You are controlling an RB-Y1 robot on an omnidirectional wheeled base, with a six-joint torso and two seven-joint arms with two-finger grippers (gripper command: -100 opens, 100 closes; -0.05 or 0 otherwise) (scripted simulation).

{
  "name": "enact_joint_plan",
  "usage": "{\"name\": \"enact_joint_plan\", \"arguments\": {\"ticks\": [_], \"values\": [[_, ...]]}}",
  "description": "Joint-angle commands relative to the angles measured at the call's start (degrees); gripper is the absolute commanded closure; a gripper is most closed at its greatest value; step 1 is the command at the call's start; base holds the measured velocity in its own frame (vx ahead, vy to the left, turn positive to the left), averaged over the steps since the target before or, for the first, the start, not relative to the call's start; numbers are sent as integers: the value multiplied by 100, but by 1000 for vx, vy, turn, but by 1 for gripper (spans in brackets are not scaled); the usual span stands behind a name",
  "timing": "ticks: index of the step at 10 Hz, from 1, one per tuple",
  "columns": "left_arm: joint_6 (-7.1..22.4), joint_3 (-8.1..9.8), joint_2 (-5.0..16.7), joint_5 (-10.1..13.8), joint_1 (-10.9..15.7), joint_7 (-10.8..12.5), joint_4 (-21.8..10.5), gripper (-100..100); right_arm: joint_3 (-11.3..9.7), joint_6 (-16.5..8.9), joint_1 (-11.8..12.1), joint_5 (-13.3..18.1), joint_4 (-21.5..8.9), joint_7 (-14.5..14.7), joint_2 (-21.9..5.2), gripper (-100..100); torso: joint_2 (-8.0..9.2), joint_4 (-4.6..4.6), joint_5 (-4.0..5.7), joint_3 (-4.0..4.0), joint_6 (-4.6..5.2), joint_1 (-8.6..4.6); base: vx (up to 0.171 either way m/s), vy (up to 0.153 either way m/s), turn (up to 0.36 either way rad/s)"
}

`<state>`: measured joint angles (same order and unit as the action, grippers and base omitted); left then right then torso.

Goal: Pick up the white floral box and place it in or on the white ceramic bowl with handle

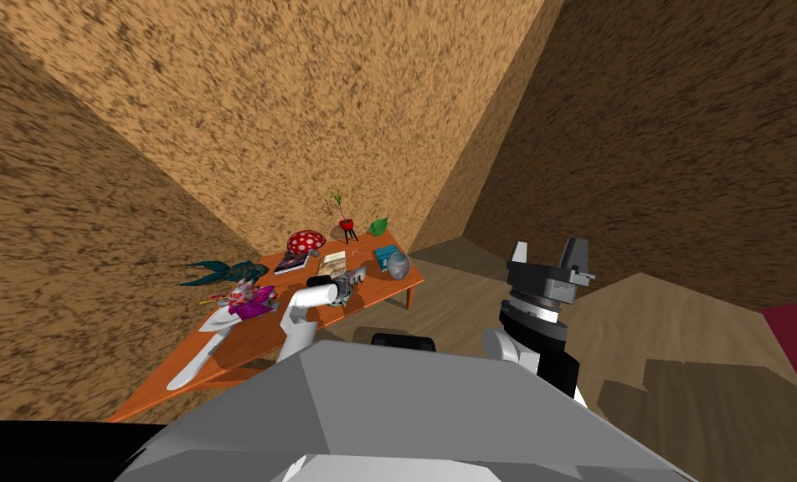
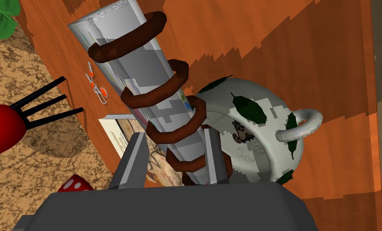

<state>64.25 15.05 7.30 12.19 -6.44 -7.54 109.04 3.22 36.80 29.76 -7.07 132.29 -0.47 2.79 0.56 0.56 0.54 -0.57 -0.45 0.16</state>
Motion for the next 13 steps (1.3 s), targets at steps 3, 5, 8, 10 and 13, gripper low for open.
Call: {"name": "enact_joint_plan", "arguments": {"ticks": [3,5,8,10,13], "values": [[-3,1,1,0,2,0,-1,-100,-1,0,-1,0,0,0,1,0,16,3,4,-9,0,-20,2,3,1],[-3,1,1,0,2,0,-1,-100,-1,0,-1,0,0,0,1,0,19,4,5,-11,0,-23,0,0,0],[345,60,6,57,-64,4,338,-100,-1,0,0,0,0,0,1,0,12,3,6,-8,0,-24,24,0,-3],[578,100,9,95,-108,6,563,-100,-1,0,0,0,0,0,1,0,3,1,6,-2,0,-24,50,0,-2],[926,159,14,153,-174,10,902,-100,-1,0,0,0,0,0,1,0,3,1,6,-2,1,-25,43,-3,-3]]}}
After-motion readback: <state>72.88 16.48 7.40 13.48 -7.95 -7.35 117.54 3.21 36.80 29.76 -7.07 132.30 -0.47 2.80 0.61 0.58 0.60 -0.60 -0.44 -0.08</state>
